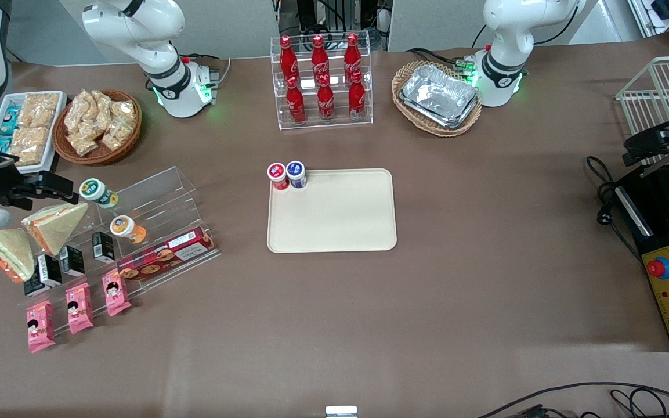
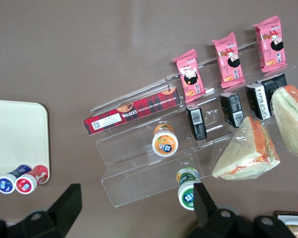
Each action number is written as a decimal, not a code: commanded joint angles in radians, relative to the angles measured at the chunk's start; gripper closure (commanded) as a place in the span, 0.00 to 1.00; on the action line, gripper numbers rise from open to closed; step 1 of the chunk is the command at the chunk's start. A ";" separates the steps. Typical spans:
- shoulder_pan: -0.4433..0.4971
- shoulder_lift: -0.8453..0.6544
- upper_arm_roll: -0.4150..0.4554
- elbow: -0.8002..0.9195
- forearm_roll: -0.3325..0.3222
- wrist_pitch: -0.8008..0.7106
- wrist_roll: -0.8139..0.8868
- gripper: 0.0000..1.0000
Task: Place sandwich on tray
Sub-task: 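Move the right gripper toward the wrapped sandwiches in the acrylic rack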
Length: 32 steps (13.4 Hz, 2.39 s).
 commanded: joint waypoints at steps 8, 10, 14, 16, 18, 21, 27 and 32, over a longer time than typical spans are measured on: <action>-0.001 -0.025 -0.019 0.019 0.002 -0.004 0.013 0.00; -0.001 -0.027 -0.019 0.019 -0.048 -0.006 0.013 0.00; -0.010 -0.019 -0.088 0.019 -0.079 0.002 -0.176 0.00; -0.013 -0.009 -0.140 0.019 -0.066 0.025 -0.272 0.00; -0.014 0.010 -0.172 0.018 -0.052 0.060 -0.371 0.00; -0.035 0.050 -0.198 0.018 -0.052 0.117 -0.476 0.00; -0.147 0.166 -0.211 0.015 0.040 0.186 -0.762 0.00; -0.184 0.237 -0.214 0.015 0.044 0.247 -0.907 0.00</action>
